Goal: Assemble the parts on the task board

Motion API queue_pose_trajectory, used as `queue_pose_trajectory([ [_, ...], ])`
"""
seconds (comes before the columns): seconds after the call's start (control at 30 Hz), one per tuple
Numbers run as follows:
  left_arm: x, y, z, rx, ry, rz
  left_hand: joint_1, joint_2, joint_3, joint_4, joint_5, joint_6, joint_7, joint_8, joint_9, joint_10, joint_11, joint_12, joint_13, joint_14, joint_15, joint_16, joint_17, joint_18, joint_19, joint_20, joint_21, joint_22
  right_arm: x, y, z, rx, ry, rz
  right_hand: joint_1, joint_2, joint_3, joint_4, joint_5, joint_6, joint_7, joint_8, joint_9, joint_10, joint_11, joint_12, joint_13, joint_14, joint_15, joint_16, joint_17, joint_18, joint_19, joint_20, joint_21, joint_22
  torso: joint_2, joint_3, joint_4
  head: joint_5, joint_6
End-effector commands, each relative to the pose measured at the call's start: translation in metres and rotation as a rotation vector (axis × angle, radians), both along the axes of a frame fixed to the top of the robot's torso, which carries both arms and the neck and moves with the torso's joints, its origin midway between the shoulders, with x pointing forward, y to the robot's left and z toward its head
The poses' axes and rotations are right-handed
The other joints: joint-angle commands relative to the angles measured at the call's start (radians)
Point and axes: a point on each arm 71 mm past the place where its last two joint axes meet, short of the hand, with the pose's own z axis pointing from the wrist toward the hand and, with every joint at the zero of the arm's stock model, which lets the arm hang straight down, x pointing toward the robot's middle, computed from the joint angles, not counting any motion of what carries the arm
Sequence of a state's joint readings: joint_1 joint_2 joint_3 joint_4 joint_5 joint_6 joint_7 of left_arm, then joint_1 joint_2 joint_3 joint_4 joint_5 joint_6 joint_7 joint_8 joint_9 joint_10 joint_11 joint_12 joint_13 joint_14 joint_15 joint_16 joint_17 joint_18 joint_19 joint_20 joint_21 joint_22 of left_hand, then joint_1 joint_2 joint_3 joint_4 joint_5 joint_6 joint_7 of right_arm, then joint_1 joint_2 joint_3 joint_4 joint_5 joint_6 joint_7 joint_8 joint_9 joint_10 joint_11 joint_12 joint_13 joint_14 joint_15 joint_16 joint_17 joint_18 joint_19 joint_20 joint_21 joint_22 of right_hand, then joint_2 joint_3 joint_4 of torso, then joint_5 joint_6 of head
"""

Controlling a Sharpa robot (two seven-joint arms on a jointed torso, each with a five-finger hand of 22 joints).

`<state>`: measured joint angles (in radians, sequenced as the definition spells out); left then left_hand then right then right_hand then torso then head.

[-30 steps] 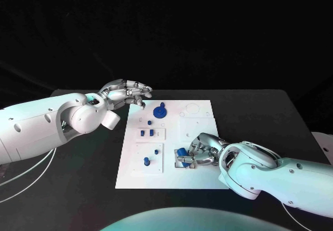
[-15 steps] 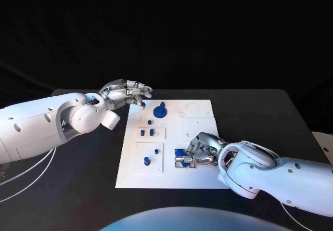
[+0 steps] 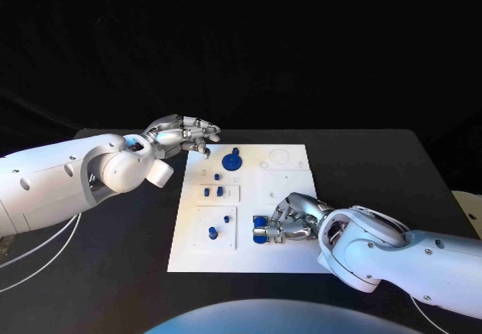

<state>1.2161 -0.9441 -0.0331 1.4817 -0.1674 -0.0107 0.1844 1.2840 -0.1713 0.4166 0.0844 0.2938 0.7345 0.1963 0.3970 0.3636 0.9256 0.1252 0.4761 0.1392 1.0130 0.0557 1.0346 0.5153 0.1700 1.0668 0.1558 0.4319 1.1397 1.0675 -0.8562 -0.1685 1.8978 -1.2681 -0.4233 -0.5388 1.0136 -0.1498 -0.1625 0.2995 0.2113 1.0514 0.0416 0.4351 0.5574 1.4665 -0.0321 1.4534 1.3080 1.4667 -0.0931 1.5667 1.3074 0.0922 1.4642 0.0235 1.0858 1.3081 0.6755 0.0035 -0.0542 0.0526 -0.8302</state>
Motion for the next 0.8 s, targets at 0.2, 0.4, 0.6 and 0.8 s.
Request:
queue_pose_trajectory([
  [0.2, -0.0004, -0.0015, 0.0009, -0.012, 0.003, -0.013, -0.01, 0.004, -0.001, 0.007, -0.002, -0.008, -0.002, 0.006, 0.002, -0.008, 0.003, 0.007, -0.001, -0.006, 0.002, 0.007, -0.002, 0.011, 0.0, 0.005, -0.006, -0.002, -0.0078, 0.002, 0.0026, 0.007, 0.003, 0.042, 0.003, 0.03, 0.011, -0.002, 0.018, 0.008, -0.002, -0.001, 0.003, 0.048, 0.002, 0.008, 0.165, 0.104, 0.005, 0.004, 0.263, -0.009, -0.001, 0.0, 0.007, 0.15, -0.001, 0.0001, -0.0012, 0.002, -0.002],
  [0.4, -0.0003, -0.0017, 0.0007, -0.011, 0.003, -0.014, -0.01, 0.004, -0.001, 0.007, -0.002, -0.008, -0.002, 0.006, 0.002, -0.008, 0.003, 0.007, -0.001, -0.006, 0.002, 0.007, -0.002, 0.011, 0.0, 0.005, -0.006, -0.002, -0.0081, 0.002, 0.0021, 0.006, 0.006, 0.05, 0.057, 0.056, 0.028, -0.006, 0.043, 0.004, -0.001, -0.01, 0.001, 0.049, 0.002, 0.009, 0.167, 0.104, 0.005, 0.004, 0.263, -0.01, 0.001, -0.001, 0.008, 0.152, 0.0, 0.0001, 0.001, 0.0, 0.0],
  [0.6, -0.0003, -0.001, 0.0007, -0.01, 0.004, -0.012, -0.01, 0.004, -0.001, 0.007, -0.002, -0.008, -0.002, 0.006, 0.002, -0.008, 0.003, 0.007, -0.001, -0.006, 0.002, 0.007, -0.002, 0.011, 0.0, 0.005, -0.006, -0.002, -0.0074, 0.0001, 0.0003, -0.011, 0.012, 0.065, 0.211, 0.085, 0.054, -0.01, 0.065, 0.011, -0.005, -0.023, -0.005, 0.051, -0.002, 0.011, 0.171, 0.104, 0.002, 0.004, 0.263, -0.01, 0.002, -0.004, 0.011, 0.153, 0.0, -0.0008, 0.0, 0.0, -0.001],
  [0.8, -0.0004, -0.0014, 0.0006, -0.01, 0.006, -0.015, -0.01, 0.004, -0.001, 0.007, -0.002, -0.008, -0.002, 0.006, 0.002, -0.008, 0.003, 0.007, -0.001, -0.006, 0.002, 0.007, -0.002, 0.011, 0.0, 0.005, -0.006, -0.002, -0.0039, -0.0014, -0.0017, -0.029, 0.004, 0.061, 0.256, 0.105, 0.064, -0.01, 0.067, 0.019, -0.008, -0.029, -0.008, 0.052, -0.004, 0.013, 0.173, 0.104, 0.0, 0.004, 0.263, -0.011, 0.004, -0.005, 0.015, 0.155, -0.001, -0.0008, 0.0009, 0.0, -0.002],
])
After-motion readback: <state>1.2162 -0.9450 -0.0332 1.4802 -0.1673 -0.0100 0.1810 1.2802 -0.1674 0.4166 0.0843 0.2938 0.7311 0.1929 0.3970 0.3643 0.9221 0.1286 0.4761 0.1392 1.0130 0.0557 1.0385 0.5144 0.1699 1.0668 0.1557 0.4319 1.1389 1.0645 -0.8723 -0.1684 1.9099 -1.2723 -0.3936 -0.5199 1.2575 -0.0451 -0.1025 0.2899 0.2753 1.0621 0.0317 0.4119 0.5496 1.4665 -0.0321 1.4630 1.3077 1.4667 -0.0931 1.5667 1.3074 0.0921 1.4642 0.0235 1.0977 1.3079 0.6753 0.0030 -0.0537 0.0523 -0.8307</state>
